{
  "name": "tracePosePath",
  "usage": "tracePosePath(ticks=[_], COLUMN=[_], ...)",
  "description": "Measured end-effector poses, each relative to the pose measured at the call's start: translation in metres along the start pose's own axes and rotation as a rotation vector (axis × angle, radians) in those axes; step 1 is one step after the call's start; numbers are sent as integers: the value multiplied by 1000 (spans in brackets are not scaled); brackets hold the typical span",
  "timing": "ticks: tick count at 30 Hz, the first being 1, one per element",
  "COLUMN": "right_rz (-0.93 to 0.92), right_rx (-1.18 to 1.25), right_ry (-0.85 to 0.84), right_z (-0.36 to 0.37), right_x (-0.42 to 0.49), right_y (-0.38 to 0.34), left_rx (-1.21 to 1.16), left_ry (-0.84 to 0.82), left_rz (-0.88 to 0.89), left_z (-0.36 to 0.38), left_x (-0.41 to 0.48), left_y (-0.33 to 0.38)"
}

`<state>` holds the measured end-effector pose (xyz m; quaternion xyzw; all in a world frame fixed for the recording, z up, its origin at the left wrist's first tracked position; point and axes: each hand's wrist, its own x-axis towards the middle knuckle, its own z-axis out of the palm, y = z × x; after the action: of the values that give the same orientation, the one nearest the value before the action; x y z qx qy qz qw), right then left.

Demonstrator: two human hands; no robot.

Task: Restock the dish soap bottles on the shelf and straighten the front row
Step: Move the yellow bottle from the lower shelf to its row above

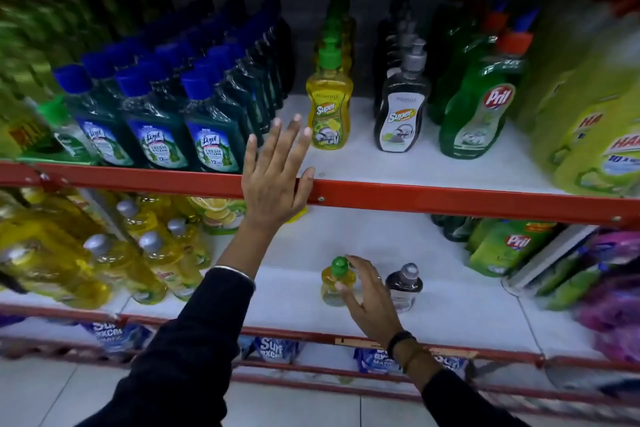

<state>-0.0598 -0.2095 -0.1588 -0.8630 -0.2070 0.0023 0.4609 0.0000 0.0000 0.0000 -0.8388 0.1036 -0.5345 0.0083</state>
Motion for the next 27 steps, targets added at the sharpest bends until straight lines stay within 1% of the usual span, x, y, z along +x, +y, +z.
tracePosePath(ticks=[4,6,10,13,17,20,24,27], right_rz=[241,276,296,310,267,213,132,33], right_rx=[93,91,149,149,182,217,298,349], right_ry=[-113,-128,-91,-82,-48,-32,-1,40], right_z=[14,20,20,20,12,-2,-35,-63], right_x=[8,12,19,22,19,15,11,10], right_y=[17,24,29,30,22,8,-25,-59], left_rx=[54,56,75,76,75,82,89,82], left_ry=[61,61,69,80,83,55,22,8], left_rz=[12,17,6,12,11,1,-6,-15], left_z=[7,10,14,13,11,8,6,4], left_x=[-2,-5,-7,-6,-5,-2,-2,-1], left_y=[-1,-2,-5,-4,-4,-2,-2,-2])
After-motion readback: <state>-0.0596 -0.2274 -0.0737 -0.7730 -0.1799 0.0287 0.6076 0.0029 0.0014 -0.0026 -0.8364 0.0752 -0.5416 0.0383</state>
